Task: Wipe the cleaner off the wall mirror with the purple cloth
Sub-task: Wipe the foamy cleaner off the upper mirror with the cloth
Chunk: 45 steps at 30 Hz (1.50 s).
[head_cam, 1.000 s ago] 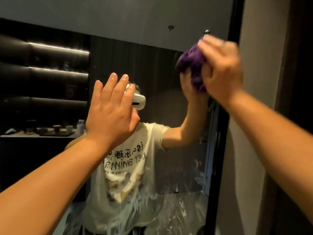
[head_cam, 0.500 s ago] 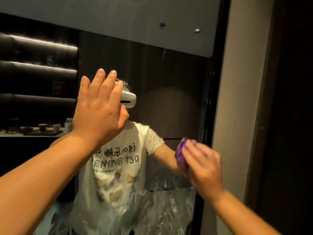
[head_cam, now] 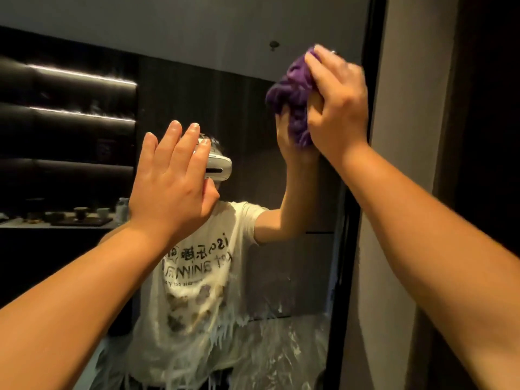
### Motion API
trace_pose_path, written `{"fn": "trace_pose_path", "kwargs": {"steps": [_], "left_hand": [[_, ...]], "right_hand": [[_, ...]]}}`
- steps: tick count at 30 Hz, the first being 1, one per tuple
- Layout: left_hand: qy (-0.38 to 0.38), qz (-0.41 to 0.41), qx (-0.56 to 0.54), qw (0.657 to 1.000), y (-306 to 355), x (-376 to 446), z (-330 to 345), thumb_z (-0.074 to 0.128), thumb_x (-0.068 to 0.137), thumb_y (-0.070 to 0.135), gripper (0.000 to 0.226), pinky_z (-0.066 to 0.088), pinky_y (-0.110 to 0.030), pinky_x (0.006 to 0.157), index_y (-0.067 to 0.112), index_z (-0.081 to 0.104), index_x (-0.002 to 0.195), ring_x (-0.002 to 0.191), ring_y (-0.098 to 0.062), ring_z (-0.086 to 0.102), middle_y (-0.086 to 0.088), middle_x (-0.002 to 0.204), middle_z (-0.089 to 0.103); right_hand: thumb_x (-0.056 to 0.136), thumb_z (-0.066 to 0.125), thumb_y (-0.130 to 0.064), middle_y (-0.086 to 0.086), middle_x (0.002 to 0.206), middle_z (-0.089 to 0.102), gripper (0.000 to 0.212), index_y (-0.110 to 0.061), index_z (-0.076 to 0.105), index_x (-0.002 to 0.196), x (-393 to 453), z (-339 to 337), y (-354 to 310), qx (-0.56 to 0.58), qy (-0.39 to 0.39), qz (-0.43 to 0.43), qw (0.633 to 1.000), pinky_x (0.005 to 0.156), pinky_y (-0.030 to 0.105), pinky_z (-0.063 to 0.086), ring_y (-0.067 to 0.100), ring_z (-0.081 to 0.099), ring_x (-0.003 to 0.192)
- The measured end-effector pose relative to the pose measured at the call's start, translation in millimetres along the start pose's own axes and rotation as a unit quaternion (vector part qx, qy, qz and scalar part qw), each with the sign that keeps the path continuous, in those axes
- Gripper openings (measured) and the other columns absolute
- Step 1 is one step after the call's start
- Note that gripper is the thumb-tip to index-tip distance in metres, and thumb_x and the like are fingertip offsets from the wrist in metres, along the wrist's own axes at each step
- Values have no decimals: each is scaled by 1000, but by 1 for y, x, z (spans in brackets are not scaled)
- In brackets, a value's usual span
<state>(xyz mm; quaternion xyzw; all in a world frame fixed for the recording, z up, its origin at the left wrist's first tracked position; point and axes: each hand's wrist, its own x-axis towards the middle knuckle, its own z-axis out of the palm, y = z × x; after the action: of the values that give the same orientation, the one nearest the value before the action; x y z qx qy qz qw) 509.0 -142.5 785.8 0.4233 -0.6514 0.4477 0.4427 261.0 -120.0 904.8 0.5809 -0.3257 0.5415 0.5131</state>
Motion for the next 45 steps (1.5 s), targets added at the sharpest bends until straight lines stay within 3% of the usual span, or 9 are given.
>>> {"fn": "trace_pose_path", "kwargs": {"steps": [5, 10, 18, 26, 29, 32, 37, 41, 45], "left_hand": [[5, 1, -3, 1000, 0, 0, 2, 45, 90, 34, 61, 19, -59, 116, 2, 42, 143, 145, -39, 25, -20, 153, 35], [8, 5, -10, 1000, -1, 0, 3, 45, 91, 33, 60, 20, -60, 116, 2, 41, 143, 145, -39, 25, -21, 153, 35], [-15, 4, -26, 1000, -2, -1, -3, 45, 93, 31, 58, 17, -58, 118, 4, 41, 143, 147, -37, 22, -19, 154, 34], [-14, 20, -52, 998, -49, -32, -38, 48, 91, 29, 57, 15, -53, 120, 3, 45, 141, 145, -33, 28, -17, 151, 40], [-18, -4, -25, 1000, -97, -44, -58, 42, 89, 32, 58, 17, -53, 118, 4, 47, 140, 144, -33, 30, -16, 149, 43], [-23, -62, 13, 998, -156, -60, -78, 37, 88, 32, 58, 17, -54, 118, 4, 48, 138, 144, -32, 27, -16, 148, 42], [-21, -167, 61, 984, -253, -90, -93, 36, 88, 31, 60, 11, -54, 120, 4, 43, 141, 148, -33, 17, -18, 156, 29], [-35, -224, 36, 973, -293, -104, -88, 30, 90, 36, 66, 9, -50, 121, 8, 30, 150, 150, -29, 11, -15, 161, 19], [-40, -205, 16, 978, -304, -114, -77, 28, 93, 34, 64, 10, -49, 122, 7, 29, 151, 151, -26, 9, -12, 162, 17]], "right_hand": [[101, 46, -27, -4, 153, 43, 46, -27, 46, 147, 41, 26, -9, -101, -113, 27, 988, 105, 43, 38, 27, 42, 134], [93, 69, -18, 0, 132, 61, 28, -17, 67, 120, -120, 13, -42, 5, -58, -121, 991, 82, 48, 49, 32, 60, 106], [110, 33, -33, -17, 141, 50, 35, -44, 57, 133, -342, -46, -64, 29, -298, -239, 924, 117, 22, 25, 5, 41, 138], [105, 52, -14, 17, 123, 68, 28, 4, 69, 118, -107, -4, -101, 172, -68, -128, 974, 96, 36, 53, 29, 67, 108], [103, 52, -7, 18, 124, 66, 25, -1, 65, 124, -19, 28, -112, 128, -25, -57, 990, 104, 13, 41, 12, 58, 115], [100, 48, -23, 7, 146, 51, 42, -15, 53, 141, 47, 52, -133, 41, -9, 9, 999, 104, 42, 41, 31, 49, 128], [98, 48, -20, 0, 145, 48, 37, -23, 53, 135, 93, 75, -177, -51, -73, 122, 989, 96, 47, 38, 34, 45, 124], [89, 61, -20, 0, 121, 57, 30, -25, 62, 119, 27, 93, -267, -47, -97, -48, 993, 84, 44, 45, 26, 53, 106], [95, 57, -27, 4, 143, 55, 39, -18, 60, 133, -86, 100, -325, 41, -154, -247, 956, 88, 47, 45, 33, 55, 116]]}}
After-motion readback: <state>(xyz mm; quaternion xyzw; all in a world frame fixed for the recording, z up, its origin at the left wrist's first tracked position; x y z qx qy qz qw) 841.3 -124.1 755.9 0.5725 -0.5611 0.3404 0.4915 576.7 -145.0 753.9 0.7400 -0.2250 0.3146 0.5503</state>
